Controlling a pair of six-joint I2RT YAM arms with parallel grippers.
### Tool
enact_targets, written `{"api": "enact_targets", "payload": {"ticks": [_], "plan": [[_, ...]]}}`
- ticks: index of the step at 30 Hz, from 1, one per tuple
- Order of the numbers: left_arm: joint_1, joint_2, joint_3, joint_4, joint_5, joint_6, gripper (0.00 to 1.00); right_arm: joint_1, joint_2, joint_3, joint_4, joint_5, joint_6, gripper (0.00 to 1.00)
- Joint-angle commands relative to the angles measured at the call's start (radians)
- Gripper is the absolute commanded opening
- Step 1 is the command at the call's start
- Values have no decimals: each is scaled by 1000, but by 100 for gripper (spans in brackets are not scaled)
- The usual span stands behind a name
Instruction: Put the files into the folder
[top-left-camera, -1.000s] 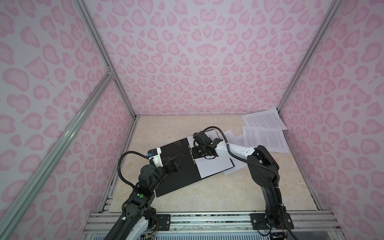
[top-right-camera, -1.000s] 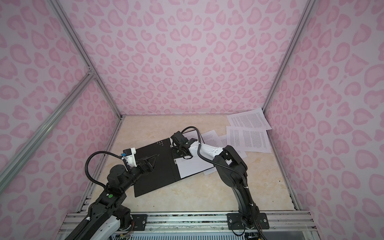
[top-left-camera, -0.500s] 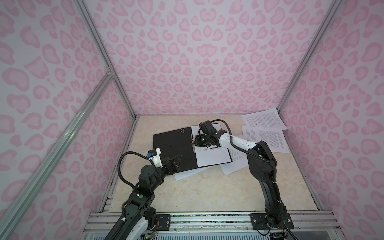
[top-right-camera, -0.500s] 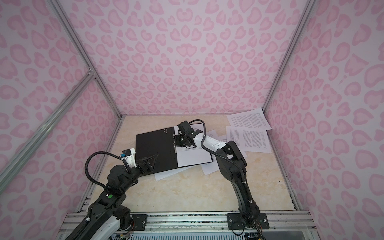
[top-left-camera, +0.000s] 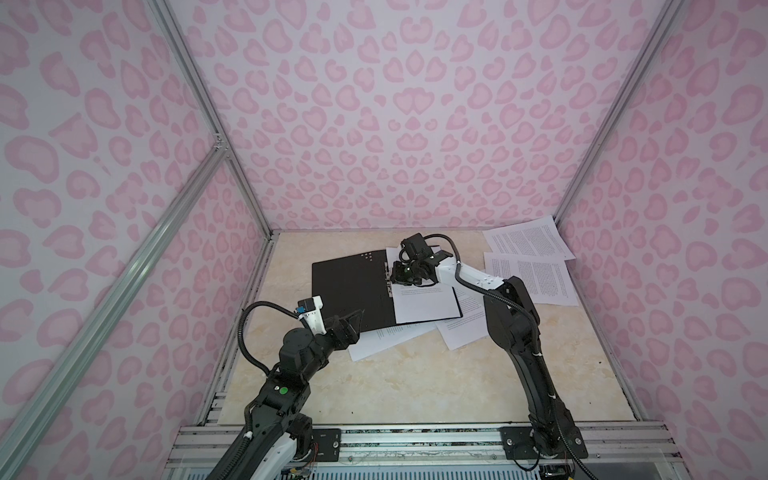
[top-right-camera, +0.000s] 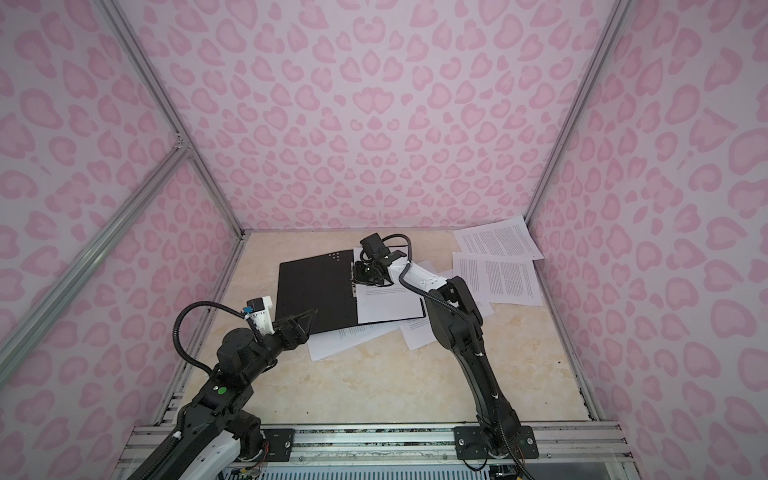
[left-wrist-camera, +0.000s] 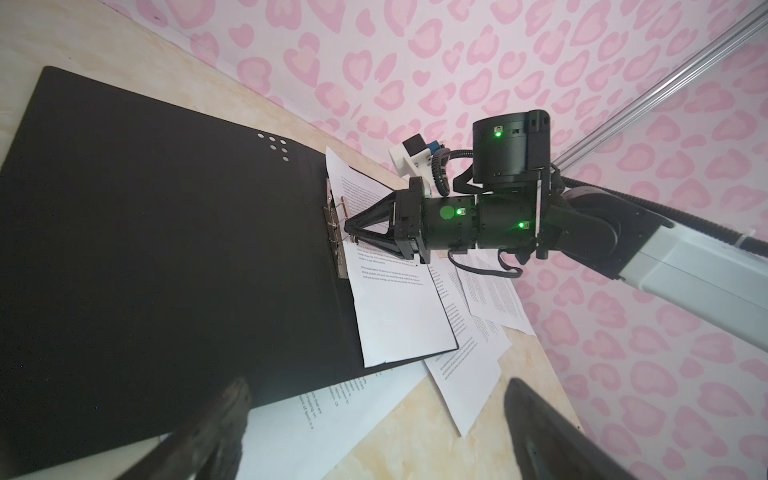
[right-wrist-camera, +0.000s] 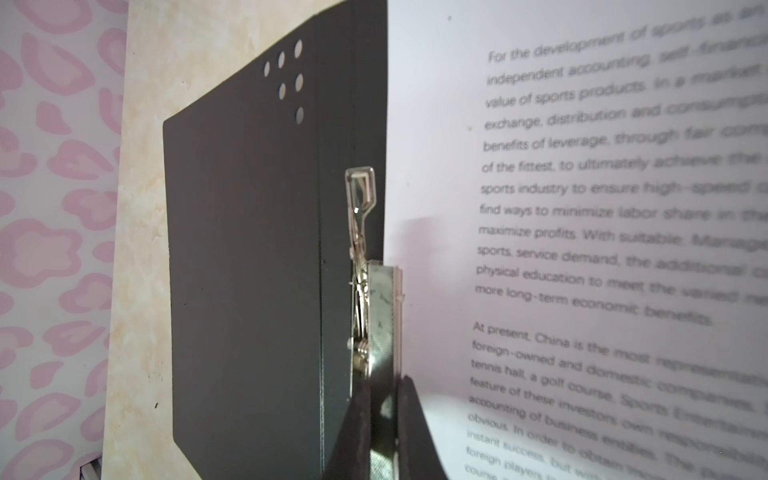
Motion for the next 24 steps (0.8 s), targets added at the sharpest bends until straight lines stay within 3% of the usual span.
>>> {"api": "enact_targets", "payload": {"ticks": [1,16,21,24], "plan": [[0,22,17,16,1,10,97,-9,26,24,13,-27,-11,4],[0,74,25,27,6,14,97,-34,127,147,-48,-47,-31,7],[0,79,30,18,9,15,97,-34,140,153,-61,-47,-30,18],[0,76,33,11,13,12,97,-32,136,153,-74,-44,-34,32]]}}
